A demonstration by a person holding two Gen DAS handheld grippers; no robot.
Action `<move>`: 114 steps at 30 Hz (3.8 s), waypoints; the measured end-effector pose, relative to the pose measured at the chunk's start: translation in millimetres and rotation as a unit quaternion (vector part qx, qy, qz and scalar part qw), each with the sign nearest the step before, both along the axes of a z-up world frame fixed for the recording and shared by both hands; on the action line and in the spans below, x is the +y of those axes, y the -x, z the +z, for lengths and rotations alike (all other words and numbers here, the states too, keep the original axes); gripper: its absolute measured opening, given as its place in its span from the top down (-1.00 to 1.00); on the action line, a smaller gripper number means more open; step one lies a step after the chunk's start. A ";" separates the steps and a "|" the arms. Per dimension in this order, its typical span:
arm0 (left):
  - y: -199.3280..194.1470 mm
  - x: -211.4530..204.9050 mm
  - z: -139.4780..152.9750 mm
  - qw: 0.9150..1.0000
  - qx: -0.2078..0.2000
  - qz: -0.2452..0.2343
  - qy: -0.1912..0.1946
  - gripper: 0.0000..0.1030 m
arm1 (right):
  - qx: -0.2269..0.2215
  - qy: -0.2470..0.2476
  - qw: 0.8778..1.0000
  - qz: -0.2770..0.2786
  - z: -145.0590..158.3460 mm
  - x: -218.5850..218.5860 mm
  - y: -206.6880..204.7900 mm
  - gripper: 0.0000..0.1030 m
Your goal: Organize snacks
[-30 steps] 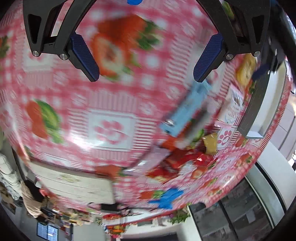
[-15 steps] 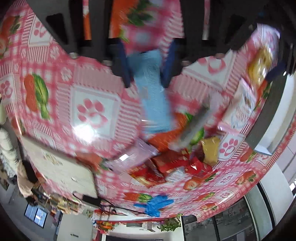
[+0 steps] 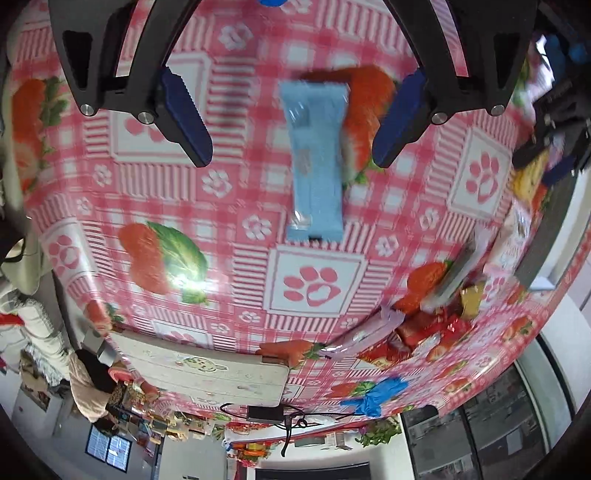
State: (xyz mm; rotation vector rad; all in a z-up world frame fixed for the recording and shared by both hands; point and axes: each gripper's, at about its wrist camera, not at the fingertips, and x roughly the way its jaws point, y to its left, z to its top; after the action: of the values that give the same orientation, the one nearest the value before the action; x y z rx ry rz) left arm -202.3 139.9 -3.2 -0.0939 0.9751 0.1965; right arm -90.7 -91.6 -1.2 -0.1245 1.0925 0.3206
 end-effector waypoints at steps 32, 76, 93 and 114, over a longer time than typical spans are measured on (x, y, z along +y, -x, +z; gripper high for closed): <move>-4.3 -11.0 -19.7 0.999 -0.035 -0.014 0.001 -1.00 | -0.065 0.001 0.998 0.017 -21.5 12.5 14.9 -1.00; -4.2 -11.2 -20.6 0.999 -0.036 -0.014 0.001 -1.00 | -0.065 0.002 0.998 0.017 -22.1 12.2 14.8 -1.00; -4.3 -11.2 -20.9 0.999 -0.036 -0.014 0.001 -1.00 | -0.065 0.002 0.998 0.017 -22.1 12.3 14.7 -1.00; -4.4 -11.3 -21.1 0.999 -0.036 -0.014 0.001 -1.00 | -0.065 0.002 0.998 0.017 -22.2 12.3 14.8 -1.00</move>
State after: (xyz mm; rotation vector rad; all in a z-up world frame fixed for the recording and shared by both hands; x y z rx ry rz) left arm -197.9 128.6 -24.4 -0.0887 0.9037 0.1663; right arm -105.5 -79.3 -23.4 -0.1662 0.9624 0.3363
